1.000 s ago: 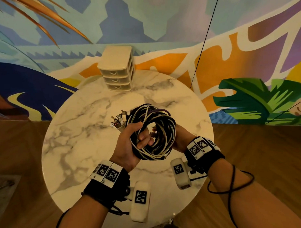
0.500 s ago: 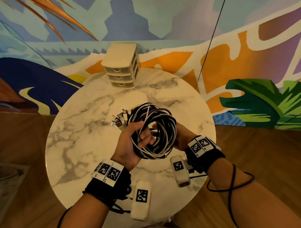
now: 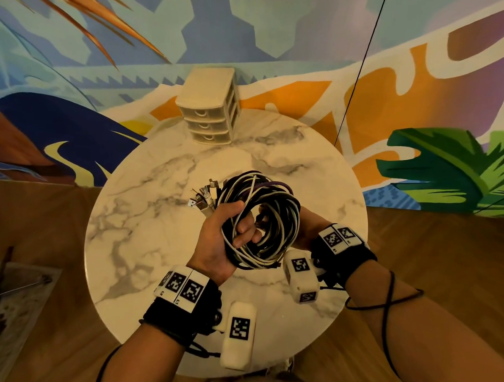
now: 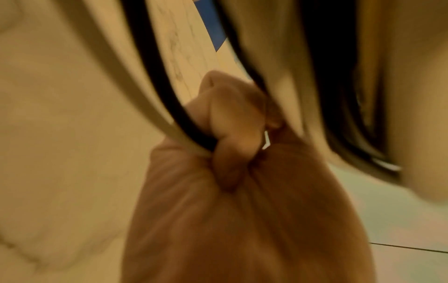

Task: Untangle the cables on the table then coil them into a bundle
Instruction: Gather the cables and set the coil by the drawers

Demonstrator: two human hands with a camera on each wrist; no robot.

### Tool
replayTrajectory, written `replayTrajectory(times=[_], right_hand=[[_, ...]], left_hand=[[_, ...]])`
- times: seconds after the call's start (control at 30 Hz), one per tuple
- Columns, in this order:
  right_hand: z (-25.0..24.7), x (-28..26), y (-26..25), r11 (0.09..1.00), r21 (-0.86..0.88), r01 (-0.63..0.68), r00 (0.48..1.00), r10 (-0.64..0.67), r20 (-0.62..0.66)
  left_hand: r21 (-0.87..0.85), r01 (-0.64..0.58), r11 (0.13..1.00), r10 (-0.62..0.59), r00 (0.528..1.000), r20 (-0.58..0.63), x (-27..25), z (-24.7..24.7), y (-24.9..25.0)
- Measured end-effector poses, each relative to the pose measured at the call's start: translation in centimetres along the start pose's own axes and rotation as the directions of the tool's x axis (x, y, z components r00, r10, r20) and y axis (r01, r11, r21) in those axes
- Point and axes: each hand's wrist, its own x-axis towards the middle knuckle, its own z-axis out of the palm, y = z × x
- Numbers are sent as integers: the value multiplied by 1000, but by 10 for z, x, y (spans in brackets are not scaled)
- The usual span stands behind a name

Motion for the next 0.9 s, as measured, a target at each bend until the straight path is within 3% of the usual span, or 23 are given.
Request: replayTrajectory(times=[0.13, 0.27, 0.4, 0.47, 0.53, 0.9], right_hand=[[7, -4, -1, 1000, -14, 5, 998, -4, 55], [14, -1, -4, 993, -114, 4, 996, 6, 89], [21, 9, -7, 992, 127, 18, 999, -21, 25], [31, 15, -7, 986, 143, 88, 996, -90, 4], [40, 24, -8, 984, 163, 70, 997, -65, -33], [93, 92, -20, 999, 50, 21, 994, -15, -111]], left_hand=[[24, -6, 1000, 6, 1000, -4, -1, -1, 3], [179, -22, 984, 38, 996, -85, 5, -7, 8], [294, -21, 956, 83, 976, -201, 15, -19, 19], [329, -34, 944, 118, 964, -238, 21, -27, 26], [351, -41, 936, 142, 953, -266, 27, -36, 32], [88, 27, 996, -7, 975, -222, 54, -105, 88]])
